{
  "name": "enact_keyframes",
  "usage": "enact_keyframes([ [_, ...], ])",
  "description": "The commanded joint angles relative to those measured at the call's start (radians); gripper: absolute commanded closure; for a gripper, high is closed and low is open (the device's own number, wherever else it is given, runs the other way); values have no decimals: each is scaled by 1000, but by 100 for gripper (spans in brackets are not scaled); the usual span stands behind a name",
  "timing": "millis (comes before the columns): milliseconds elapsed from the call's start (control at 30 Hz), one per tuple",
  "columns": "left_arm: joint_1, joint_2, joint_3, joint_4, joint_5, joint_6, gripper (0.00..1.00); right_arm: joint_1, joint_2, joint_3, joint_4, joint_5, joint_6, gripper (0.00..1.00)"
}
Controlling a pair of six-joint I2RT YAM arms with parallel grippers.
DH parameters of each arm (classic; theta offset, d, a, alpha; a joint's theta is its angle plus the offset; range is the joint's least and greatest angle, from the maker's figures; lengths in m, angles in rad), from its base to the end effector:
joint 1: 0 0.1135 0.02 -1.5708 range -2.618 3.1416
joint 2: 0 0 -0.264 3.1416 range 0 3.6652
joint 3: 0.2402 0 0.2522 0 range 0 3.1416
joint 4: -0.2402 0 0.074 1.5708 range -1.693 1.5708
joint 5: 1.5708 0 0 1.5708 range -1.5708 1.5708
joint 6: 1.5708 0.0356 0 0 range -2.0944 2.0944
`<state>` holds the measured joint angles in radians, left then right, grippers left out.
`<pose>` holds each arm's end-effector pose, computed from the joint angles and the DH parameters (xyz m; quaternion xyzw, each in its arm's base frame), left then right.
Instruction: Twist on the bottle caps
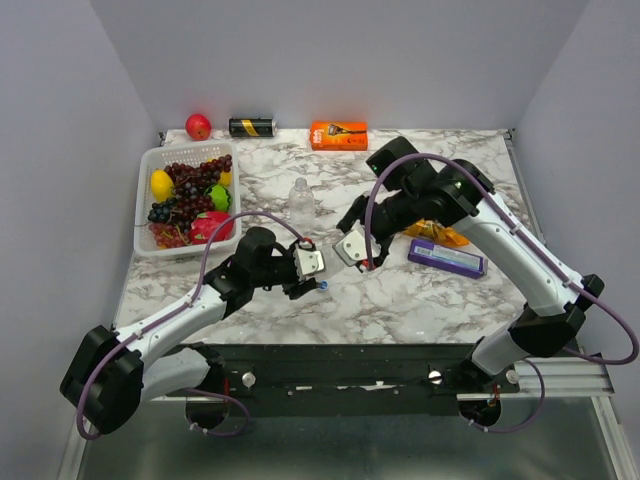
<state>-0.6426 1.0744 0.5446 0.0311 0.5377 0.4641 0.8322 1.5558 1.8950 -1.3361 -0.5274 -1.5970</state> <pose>0.1714 -0.1511 0.2236 0.5510 0.6339 -0.2713 0.4701 0.1779 0.2220 0.4276 -0.8936 0.2538 0.1300 0.3468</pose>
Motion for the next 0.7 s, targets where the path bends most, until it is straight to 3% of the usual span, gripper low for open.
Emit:
enact_keyframes([
  [0, -2, 15, 9, 24, -2, 21, 100, 5, -56, -62, -187, 43, -1, 38],
  [267, -2, 18, 20, 35, -10, 24, 100, 5, -62, -103, -186, 33, -20, 35],
  [667, -2, 13, 32, 32, -15, 22, 100, 7, -14, -89, -189, 15, -58, 38],
])
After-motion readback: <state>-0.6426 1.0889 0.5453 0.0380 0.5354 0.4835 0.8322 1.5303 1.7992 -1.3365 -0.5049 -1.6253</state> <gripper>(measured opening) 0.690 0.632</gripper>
